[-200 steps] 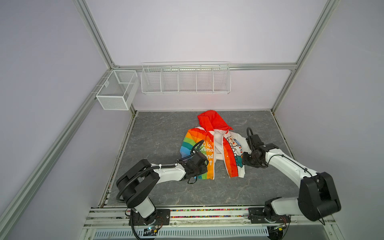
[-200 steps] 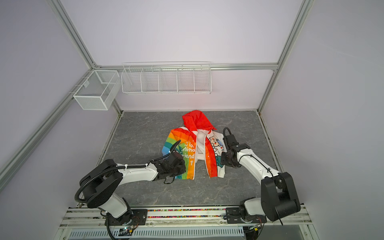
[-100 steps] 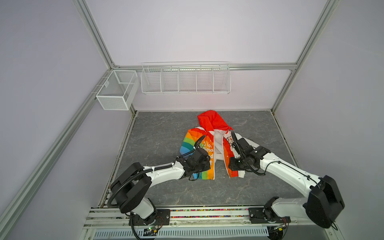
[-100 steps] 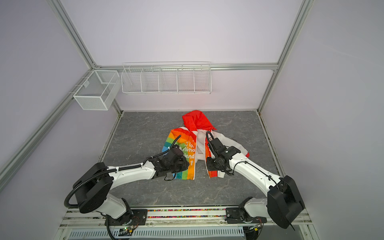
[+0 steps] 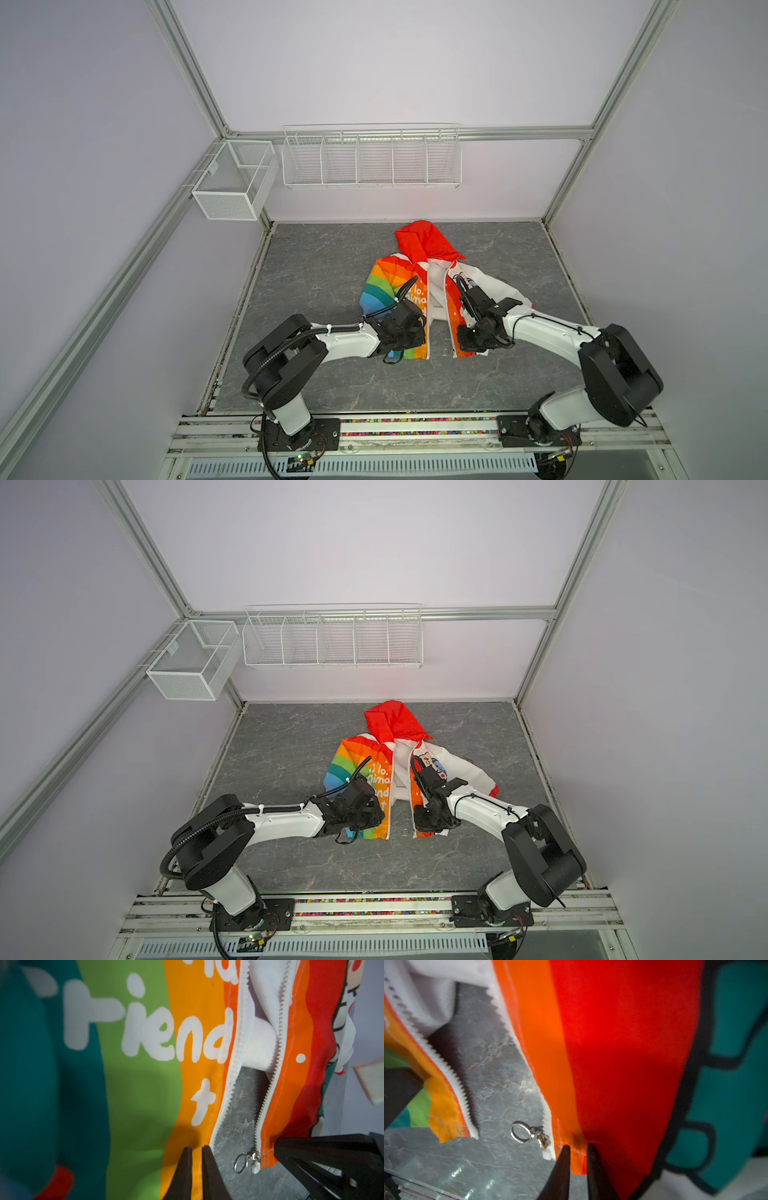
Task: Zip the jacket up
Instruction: 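Grasp the white front's zipper edge near the hem with the right gripper, then lift both hem edges and bring the grippers together to join the zipper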
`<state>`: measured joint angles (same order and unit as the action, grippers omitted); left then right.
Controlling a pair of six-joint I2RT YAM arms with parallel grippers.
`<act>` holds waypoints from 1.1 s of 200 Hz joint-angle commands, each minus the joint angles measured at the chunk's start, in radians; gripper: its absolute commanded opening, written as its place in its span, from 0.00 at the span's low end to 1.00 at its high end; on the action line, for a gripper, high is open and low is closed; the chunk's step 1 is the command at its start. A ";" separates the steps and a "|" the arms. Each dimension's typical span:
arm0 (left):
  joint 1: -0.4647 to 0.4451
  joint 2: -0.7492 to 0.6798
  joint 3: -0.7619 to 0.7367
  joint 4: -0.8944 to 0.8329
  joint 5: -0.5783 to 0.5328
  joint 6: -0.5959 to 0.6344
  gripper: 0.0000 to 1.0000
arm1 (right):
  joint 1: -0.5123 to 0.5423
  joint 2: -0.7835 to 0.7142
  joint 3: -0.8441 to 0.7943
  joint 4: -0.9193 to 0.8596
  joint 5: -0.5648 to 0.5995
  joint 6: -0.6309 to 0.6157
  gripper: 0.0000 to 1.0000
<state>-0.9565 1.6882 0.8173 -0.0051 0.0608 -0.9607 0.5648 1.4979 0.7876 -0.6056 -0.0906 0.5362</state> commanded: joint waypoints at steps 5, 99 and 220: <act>0.000 0.007 -0.009 0.015 -0.007 -0.010 0.13 | -0.008 0.050 -0.030 0.057 -0.015 0.011 0.14; 0.042 -0.175 0.003 -0.144 -0.056 0.026 0.18 | -0.010 0.120 -0.009 0.117 -0.048 0.024 0.10; 0.057 -0.322 0.001 -0.205 0.022 0.062 0.32 | -0.002 -0.102 0.076 -0.032 -0.063 0.028 0.26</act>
<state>-0.9031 1.3628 0.8135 -0.2375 0.0326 -0.9298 0.5579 1.4296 0.8360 -0.5793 -0.1646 0.5537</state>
